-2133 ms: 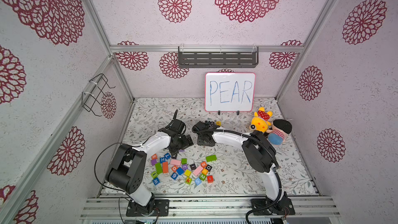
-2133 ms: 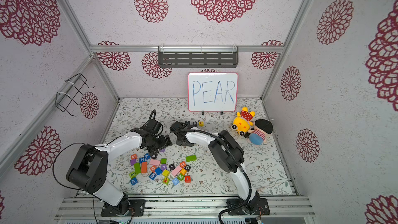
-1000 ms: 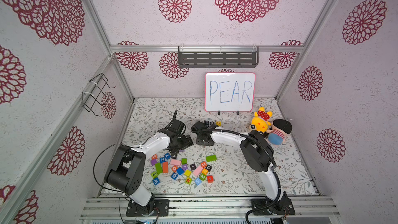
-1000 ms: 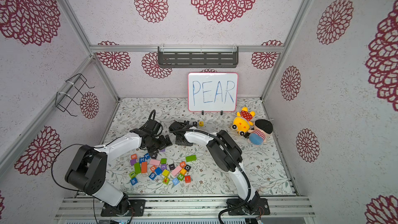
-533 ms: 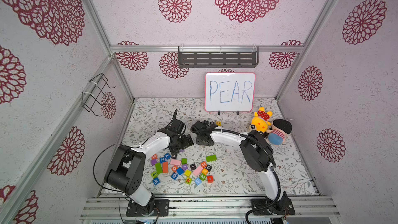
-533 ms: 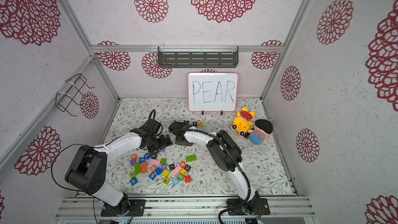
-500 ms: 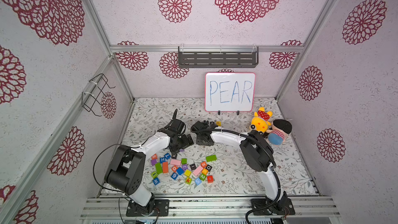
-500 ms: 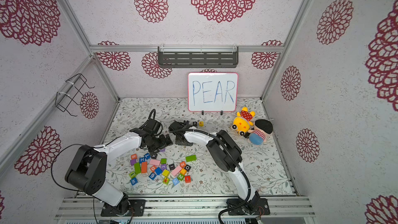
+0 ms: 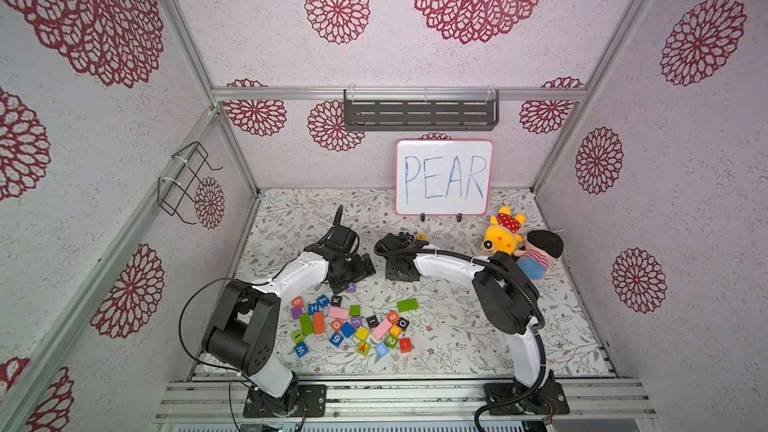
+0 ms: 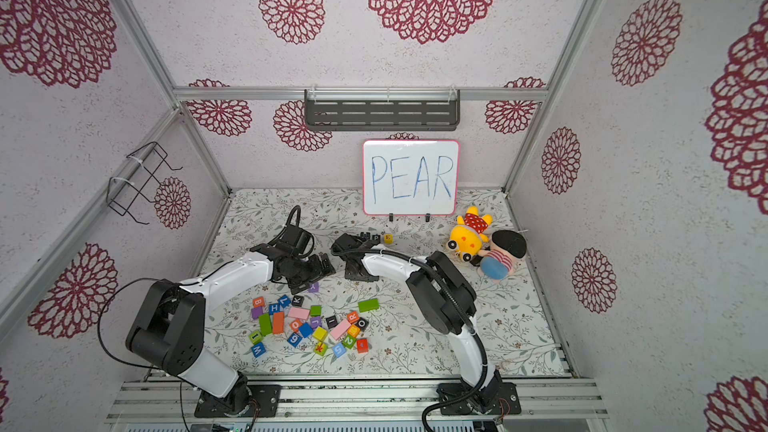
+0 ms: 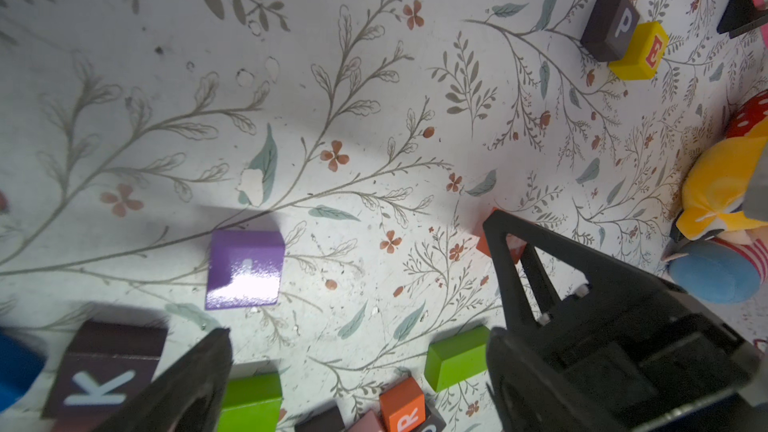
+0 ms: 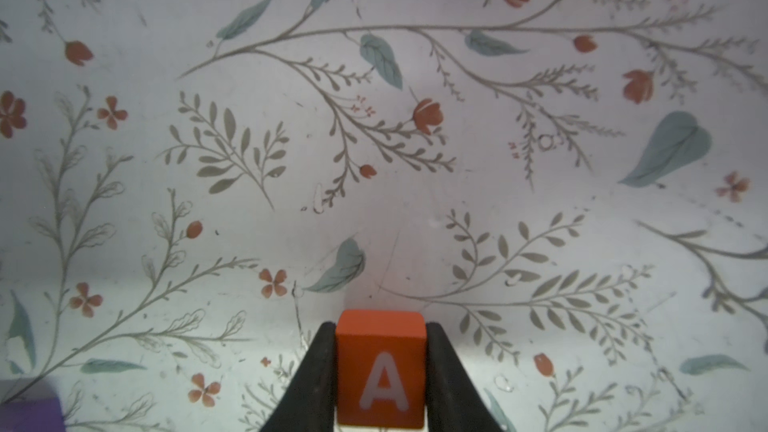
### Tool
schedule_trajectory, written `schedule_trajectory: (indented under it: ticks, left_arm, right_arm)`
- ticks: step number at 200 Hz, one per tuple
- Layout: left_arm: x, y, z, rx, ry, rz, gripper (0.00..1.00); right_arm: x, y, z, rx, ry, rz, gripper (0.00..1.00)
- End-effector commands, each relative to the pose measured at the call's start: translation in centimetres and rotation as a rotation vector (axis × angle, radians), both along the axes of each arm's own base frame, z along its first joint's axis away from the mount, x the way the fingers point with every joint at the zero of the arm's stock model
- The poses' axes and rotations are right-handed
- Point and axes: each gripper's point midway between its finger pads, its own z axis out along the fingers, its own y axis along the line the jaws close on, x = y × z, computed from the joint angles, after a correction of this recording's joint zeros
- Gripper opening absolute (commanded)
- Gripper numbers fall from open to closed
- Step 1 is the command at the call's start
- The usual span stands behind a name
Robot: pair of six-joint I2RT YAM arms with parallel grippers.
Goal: Spell the uppercase word “pear” with letter blocks
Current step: Pick up the letter block from the center of the board, then place the letter block at the center of the board.
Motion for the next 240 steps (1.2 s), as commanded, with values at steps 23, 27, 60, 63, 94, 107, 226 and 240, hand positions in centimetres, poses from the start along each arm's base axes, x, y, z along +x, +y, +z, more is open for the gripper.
schedule_trajectory:
  ticks: [23,27,60,63,94,107,226,240]
  left_arm:
    - [2.2,-1.7,2.4,-0.053,-0.072,-0.038,0.98]
    - [2.4,-2.0,2.5,-0.058,-0.072,-0.041,0.98]
    - [4.0,-4.0,2.9,-0.064,-0.072,-0.092,0.98]
    - [4.1,-4.2,3.0,-0.064,-0.072,-0.096,0.98]
    - [5.6,-6.0,3.6,-0.094,-0.084,-0.127,0.98]
    - [6.2,-6.5,4.0,-0.108,-0.094,-0.135,0.98]
    - [6.2,-4.8,3.6,-0.106,-0.109,-0.144,0.98]
    - [6.1,-4.6,3.5,-0.102,-0.113,-0.154,0.98]
  right_arm:
    - [2.4,-3.4,5.1,-0.004,-0.1,-0.021,0.3]
    - [2.7,-3.8,5.2,-0.003,-0.103,-0.026,0.29]
    - [4.5,-7.4,5.8,-0.006,-0.119,-0.044,0.29]
    - [4.6,-7.6,5.9,-0.006,-0.12,-0.041,0.28]
    - [6.5,-10.1,5.6,-0.005,-0.109,-0.025,0.28]
    - [7.3,-10.7,5.3,-0.005,-0.099,-0.02,0.28]
    - [9.7,-12.9,4.3,-0.026,-0.067,0.005,0.28]
    - [9.6,-13.1,4.5,-0.029,-0.067,0.004,0.28]
